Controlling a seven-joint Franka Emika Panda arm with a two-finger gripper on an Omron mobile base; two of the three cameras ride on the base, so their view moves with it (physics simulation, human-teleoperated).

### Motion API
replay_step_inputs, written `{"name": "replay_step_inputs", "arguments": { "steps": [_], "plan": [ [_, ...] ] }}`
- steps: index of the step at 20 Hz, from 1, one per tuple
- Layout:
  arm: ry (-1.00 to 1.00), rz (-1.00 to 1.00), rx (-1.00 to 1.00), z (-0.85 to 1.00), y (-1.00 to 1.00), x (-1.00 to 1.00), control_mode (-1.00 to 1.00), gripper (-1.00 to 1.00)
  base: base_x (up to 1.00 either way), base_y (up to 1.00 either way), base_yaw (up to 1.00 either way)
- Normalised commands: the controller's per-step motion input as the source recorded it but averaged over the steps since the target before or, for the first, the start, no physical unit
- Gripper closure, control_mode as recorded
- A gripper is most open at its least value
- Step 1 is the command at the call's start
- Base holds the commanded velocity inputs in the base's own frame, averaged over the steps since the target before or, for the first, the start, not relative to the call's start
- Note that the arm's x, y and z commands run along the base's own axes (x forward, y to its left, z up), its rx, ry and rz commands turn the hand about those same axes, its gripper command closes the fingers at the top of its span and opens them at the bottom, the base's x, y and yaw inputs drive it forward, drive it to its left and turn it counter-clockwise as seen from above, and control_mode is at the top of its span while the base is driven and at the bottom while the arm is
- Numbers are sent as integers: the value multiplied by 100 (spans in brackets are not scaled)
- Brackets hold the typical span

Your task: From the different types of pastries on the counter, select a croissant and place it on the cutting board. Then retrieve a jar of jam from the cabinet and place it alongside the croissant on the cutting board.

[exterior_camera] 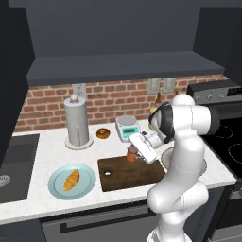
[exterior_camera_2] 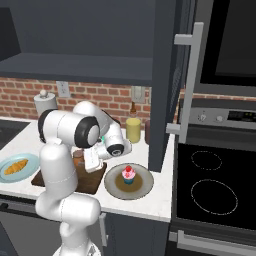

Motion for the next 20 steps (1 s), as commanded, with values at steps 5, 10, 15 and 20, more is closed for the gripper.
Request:
{"name": "replay_step_inputs", "arguments": {
  "steps": [5, 10, 15, 20],
  "plan": [
    [0, 0, 1, 0, 0, 0, -100, -100, 0, 0, 0],
    [1, 0, 1, 5, 0, 0, -100, -100, 0, 0, 0],
    [15, 0, 6, 53, 0, 0, -100, -100, 0, 0, 0],
    [7, 0, 3, 46, 0, -4, -100, -100, 0, 0, 0]
  ]
}}
